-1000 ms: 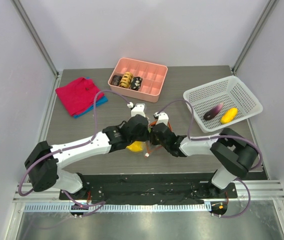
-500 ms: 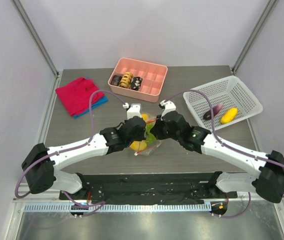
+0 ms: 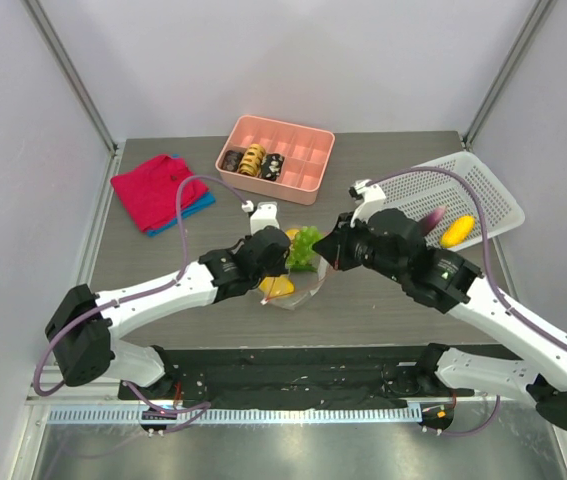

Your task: Open the zip-top bag and remove the fake food

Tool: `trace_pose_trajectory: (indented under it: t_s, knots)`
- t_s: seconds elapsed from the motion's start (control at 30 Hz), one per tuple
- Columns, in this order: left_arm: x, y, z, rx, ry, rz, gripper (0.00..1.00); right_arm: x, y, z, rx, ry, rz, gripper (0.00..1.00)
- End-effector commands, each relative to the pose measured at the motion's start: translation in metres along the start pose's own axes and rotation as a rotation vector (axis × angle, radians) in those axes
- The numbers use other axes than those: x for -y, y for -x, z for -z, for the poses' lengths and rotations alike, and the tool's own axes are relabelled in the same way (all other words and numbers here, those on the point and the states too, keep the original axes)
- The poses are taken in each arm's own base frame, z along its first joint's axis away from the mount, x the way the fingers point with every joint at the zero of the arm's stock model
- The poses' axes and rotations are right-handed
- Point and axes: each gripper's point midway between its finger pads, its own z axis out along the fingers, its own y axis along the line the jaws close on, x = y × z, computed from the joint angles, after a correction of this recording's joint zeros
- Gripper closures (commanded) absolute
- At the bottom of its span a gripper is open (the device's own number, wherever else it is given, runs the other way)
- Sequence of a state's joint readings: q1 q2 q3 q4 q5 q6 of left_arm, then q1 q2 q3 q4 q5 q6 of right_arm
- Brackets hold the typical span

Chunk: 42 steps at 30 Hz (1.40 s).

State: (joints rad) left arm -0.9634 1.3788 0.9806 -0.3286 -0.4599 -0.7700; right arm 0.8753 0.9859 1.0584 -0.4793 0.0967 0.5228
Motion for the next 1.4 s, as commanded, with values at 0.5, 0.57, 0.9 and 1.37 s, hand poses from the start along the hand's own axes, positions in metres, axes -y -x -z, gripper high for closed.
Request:
trace_pose_trajectory:
  t_s: [0.5, 0.57, 0.9, 1.37]
  knots:
    - [-0.002, 0.017, 0.019, 0.04, -0.026, 0.021, 1.0, 0.198, 0.159, 0.051, 0.349, -0.891, 0.027, 0.99]
    - [-0.001, 0.017, 0.019, 0.037, -0.03, 0.017, 1.0, 0.224, 0.157, 0.054, 0.338, -0.955, 0.004, 0.99]
    - [0.007, 0.02, 0.021, 0.032, -0.063, 0.024, 1.0, 0.336, 0.113, 0.04, 0.216, -1.075, -0.149, 0.99]
    - [0.012, 0.026, 0.028, 0.045, -0.094, 0.037, 1.0, 0.357, 0.063, 0.004, -0.01, -1.02, -0.211, 0.32]
